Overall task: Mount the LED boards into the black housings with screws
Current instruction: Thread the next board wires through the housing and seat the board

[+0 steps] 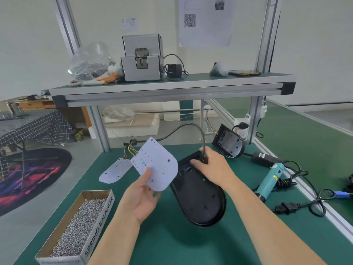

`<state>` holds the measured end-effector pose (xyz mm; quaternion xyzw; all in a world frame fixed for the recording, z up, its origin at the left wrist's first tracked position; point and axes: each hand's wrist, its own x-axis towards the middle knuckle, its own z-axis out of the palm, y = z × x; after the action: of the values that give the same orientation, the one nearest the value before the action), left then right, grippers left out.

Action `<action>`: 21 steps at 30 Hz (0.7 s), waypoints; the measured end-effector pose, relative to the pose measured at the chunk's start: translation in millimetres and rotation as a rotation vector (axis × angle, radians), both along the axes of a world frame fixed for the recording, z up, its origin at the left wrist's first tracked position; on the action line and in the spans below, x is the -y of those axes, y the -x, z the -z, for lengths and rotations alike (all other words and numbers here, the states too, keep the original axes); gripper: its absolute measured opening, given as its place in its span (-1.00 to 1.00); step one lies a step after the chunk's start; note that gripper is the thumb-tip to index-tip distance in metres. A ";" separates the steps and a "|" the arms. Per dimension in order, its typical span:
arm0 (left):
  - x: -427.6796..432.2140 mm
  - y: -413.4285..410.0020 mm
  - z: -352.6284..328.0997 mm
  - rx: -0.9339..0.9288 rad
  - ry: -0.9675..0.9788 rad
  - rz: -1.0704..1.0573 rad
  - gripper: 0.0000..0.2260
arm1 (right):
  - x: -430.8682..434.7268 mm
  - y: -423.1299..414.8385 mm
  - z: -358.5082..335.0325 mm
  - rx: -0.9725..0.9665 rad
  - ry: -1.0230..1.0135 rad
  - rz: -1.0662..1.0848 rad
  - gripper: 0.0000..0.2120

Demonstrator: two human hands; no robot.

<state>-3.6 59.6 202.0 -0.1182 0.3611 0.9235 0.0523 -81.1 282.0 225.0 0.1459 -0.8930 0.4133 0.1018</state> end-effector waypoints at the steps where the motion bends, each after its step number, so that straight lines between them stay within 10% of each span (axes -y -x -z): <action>1: -2.9 -4.1 0.8 -0.028 -0.001 0.038 -0.60 | -0.3 -2.1 1.2 0.012 0.070 0.052 -0.76; 6: -27.2 -17.2 3.2 -0.109 0.107 0.238 -0.65 | 15.3 -16.9 4.6 0.092 0.361 0.072 -0.77; 12: -19.3 -18.6 2.1 -0.152 0.134 0.209 -0.68 | -3.8 -32.1 -1.3 0.670 0.820 -0.464 -0.47; 18: -0.5 -16.7 0.5 -0.133 0.126 0.110 -0.73 | -16.0 -33.3 0.2 0.667 0.424 -0.498 -0.26; 21: 20.3 -17.1 -5.5 -0.133 0.126 0.010 -0.73 | -31.2 -26.8 -6.3 0.540 -0.136 -0.370 -0.67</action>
<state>13.5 39.3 207.6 -0.0579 0.4217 0.9045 0.0251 -54.3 313.2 231.3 0.1973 -0.8715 0.3882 -0.2255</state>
